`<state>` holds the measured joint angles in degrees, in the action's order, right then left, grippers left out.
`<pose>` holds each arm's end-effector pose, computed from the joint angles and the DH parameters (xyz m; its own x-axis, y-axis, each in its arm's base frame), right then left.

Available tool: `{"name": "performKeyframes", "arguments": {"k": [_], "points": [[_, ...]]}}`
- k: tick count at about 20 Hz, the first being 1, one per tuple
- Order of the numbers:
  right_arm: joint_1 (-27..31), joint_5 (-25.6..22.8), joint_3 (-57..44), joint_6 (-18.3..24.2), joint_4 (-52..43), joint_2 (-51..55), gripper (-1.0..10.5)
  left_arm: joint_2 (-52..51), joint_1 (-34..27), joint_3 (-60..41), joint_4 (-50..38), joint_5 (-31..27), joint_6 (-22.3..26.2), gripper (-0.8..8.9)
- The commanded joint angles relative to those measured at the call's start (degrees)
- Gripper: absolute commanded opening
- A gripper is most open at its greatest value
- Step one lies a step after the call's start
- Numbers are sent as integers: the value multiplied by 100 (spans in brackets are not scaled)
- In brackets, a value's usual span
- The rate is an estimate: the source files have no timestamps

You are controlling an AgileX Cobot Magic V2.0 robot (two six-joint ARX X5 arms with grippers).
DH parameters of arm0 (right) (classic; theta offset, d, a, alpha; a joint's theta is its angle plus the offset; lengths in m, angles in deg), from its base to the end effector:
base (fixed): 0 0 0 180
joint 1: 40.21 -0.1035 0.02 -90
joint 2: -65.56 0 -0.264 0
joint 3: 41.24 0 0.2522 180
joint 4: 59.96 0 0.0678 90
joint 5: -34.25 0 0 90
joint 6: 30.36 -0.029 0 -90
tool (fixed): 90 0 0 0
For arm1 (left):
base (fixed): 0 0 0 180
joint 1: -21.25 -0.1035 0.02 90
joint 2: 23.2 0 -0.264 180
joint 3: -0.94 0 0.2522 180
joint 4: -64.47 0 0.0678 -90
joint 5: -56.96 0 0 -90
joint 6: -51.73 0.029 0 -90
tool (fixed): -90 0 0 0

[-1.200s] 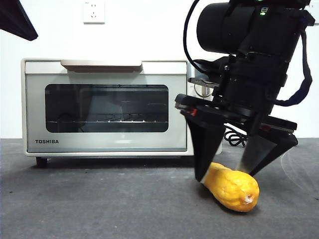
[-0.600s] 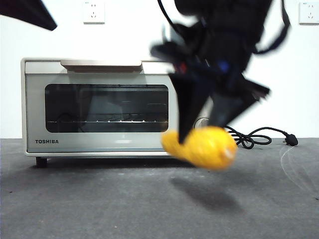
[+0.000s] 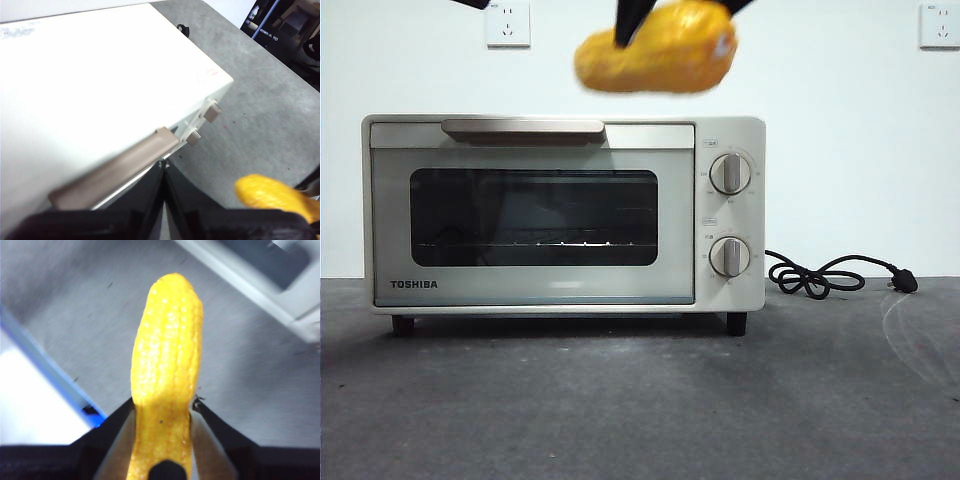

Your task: Take the corn from the table,put the corn in the oven

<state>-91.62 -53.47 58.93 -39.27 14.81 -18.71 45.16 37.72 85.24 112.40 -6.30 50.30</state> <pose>0.1776 0.2244 0.3524 0.2911 0.4286 -0.8553 -0.7016 0.7035 0.1137 0.2309 -0.0819 0.3685 0.5988 -0.6462 -0.4731 0.6063 0.7517 -0.2595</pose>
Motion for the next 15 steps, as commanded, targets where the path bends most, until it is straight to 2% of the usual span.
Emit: {"name": "performKeyframes", "arguments": {"k": [1,7,15], "points": [[2,-136,68,120,131,133,-15,378,13,367,260,0,225,-6],[7,-240,76,125,304,518,-15,1165,28,1082,1075,-155,656,-6],[7,-341,76,120,398,826,-15,1615,153,1141,1392,-678,946,-6]]}}
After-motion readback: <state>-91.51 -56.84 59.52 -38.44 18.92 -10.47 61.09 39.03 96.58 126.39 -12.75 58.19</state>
